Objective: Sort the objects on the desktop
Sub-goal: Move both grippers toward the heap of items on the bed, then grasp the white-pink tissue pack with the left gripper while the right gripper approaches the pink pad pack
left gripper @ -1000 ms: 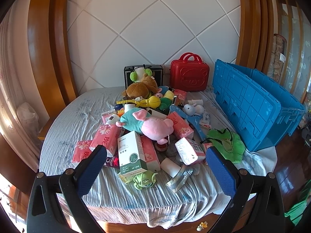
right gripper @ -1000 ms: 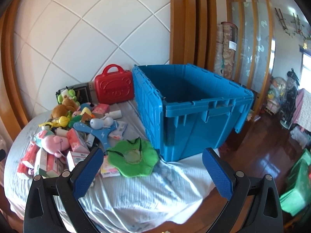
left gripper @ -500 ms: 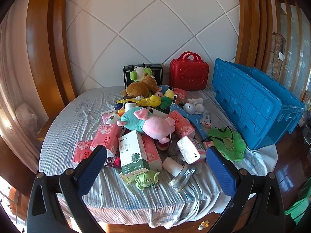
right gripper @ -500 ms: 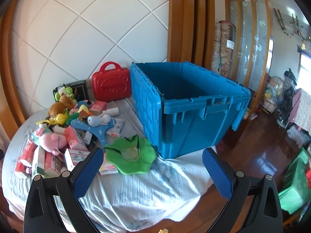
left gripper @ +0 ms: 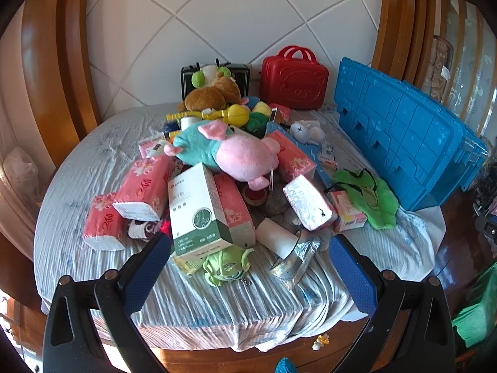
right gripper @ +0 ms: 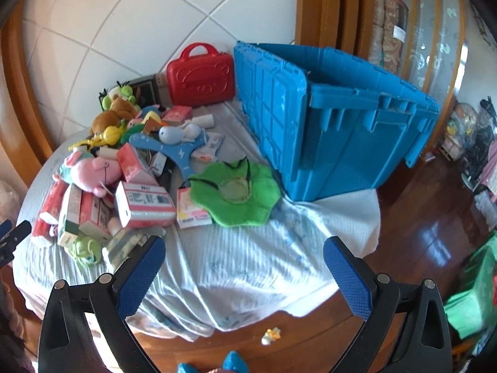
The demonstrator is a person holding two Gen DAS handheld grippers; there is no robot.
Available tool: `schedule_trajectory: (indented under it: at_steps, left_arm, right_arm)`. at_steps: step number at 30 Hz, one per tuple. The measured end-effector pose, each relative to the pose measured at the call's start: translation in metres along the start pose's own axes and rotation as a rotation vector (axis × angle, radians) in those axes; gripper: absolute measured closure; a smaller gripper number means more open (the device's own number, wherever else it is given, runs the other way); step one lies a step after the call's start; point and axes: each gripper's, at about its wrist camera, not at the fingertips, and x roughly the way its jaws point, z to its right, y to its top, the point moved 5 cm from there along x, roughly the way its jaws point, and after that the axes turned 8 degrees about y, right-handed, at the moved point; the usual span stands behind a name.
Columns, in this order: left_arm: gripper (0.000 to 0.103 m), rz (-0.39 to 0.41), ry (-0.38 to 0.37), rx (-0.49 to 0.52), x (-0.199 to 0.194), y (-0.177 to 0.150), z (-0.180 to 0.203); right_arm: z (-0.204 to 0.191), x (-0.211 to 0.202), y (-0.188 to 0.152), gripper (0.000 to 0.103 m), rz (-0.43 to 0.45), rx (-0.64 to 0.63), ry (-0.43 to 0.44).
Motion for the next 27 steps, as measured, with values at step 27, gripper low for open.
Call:
schedule_trajectory:
  at_steps: [27]
  left_arm:
    - [0.008, -0.271, 0.037, -0.13, 0.141, 0.011, 0.089]
  right_arm:
    - [0.007, 0.211, 0.027, 0.0, -0.295, -0.193, 0.22]
